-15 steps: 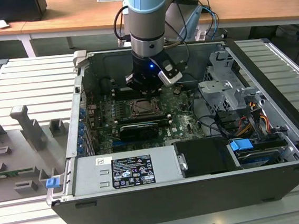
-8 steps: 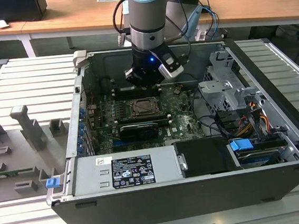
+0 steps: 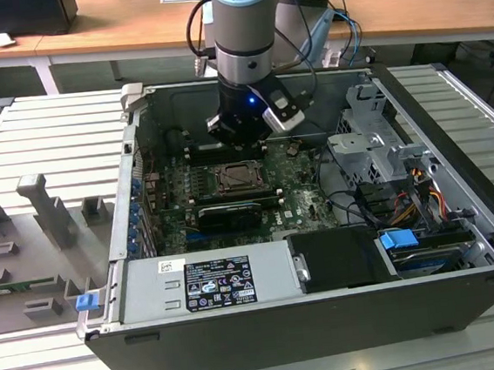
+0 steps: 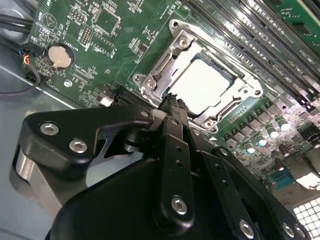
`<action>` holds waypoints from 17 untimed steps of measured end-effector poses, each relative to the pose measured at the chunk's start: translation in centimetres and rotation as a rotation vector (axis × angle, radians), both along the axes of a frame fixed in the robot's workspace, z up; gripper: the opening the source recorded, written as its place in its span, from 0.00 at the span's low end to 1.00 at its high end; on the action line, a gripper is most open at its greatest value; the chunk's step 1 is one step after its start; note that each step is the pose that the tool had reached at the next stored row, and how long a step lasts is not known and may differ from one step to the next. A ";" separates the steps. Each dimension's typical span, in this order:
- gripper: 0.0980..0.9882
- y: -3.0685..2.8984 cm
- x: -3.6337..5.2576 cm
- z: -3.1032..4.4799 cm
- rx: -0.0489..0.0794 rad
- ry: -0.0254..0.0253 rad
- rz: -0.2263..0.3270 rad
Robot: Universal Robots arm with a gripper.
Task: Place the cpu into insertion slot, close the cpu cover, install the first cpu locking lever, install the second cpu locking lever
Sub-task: 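Install the second cpu locking lever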
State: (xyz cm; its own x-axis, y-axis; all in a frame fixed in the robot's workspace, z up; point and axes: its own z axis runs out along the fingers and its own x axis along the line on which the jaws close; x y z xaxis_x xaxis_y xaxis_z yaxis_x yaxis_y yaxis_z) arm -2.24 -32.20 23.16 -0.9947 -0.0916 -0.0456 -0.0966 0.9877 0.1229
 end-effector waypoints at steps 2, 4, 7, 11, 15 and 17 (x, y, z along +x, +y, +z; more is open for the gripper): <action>0.01 -0.38 0.00 0.00 0.000 -0.0001 0.000; 0.01 -0.44 0.00 0.55 0.000 0.0000 0.000; 0.01 -0.44 0.00 1.53 0.000 0.0000 0.000; 0.01 -0.44 0.00 3.19 0.000 0.0000 0.000; 0.01 -0.87 0.00 3.39 0.000 0.0000 0.000; 0.01 -1.32 0.00 3.39 0.000 0.0000 0.000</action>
State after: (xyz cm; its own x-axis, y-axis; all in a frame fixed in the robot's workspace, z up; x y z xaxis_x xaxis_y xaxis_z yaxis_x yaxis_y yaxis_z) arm -2.24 -33.52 26.55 -0.9947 -0.0916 -0.0456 -0.0966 0.9877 0.1228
